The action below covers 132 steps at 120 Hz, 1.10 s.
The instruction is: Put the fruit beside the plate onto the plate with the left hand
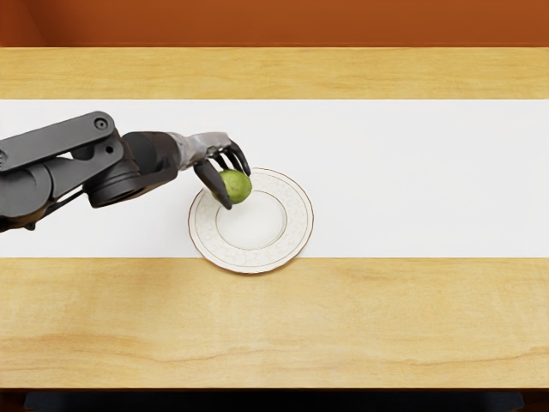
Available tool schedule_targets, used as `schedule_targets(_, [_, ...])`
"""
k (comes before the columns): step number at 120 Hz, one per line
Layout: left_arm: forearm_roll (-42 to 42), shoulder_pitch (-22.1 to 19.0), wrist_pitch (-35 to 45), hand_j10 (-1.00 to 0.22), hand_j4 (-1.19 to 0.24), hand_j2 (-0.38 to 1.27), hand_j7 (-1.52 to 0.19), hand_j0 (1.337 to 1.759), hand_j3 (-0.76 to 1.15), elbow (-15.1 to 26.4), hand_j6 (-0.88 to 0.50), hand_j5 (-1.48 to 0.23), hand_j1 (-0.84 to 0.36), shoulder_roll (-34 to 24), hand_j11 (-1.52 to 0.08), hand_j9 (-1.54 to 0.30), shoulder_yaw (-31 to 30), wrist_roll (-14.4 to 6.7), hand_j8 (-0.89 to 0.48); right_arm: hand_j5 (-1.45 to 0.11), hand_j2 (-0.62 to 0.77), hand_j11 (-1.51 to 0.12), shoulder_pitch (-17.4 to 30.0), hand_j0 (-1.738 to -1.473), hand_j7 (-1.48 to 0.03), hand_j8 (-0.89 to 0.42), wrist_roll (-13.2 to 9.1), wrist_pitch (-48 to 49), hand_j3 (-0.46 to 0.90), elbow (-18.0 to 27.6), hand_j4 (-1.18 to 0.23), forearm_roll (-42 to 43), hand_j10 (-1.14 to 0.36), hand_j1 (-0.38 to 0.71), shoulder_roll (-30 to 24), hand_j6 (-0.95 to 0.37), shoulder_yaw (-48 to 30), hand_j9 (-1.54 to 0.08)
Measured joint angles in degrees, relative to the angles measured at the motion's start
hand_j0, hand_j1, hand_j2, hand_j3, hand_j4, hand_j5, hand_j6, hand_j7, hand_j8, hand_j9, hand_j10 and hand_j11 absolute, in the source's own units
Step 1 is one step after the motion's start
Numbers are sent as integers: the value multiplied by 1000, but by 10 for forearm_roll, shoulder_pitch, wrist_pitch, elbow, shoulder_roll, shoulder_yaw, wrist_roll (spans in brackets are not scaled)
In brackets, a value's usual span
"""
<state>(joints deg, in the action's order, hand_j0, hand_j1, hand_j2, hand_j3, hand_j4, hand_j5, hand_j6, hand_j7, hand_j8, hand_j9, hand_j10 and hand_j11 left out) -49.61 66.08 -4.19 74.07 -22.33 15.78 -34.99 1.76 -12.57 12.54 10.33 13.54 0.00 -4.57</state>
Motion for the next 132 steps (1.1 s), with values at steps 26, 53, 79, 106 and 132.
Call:
schedule_targets(26, [-2,7,-1,-341,-350,188,-476,1658,0,0,-232,-485,-34,9,-471,-469,-5,0,-244,-28,-4,-28,0,-1658,-28,-21,0,0,0,0,-22,0,-21,-323,0,-21,0,-28])
schedule_targets(53, [106,24,-133,-125,-129,65,-173,1658,0,0,-90,-176,209,-28,-171,-170,66,0,-94,-28,-4,-28,0,-1658,-28,-21,0,0,0,0,-21,0,-21,-323,0,-21,0,-28])
schedule_targets(79, [305,10,-270,-55,-56,25,-74,1658,0,-1,-43,-75,288,-119,-73,-73,159,0,-44,-28,-4,-28,0,-1658,-28,-22,0,0,0,0,-22,0,-22,-323,0,-22,0,-28])
schedule_targets(106, [405,-106,-304,-30,-31,11,-40,1658,0,-2,-26,-40,315,-128,-39,-39,231,0,-27,-28,-4,-28,0,-1658,-28,-22,0,0,0,0,-22,0,-22,-323,0,-22,0,-28])
schedule_targets(132, [461,-137,-308,-22,-22,6,-28,1658,0,-3,-20,-29,324,-176,-28,-28,278,0,-20,-28,-4,-28,0,-1658,-28,-22,0,0,0,0,-22,0,-22,-323,0,-22,0,-28])
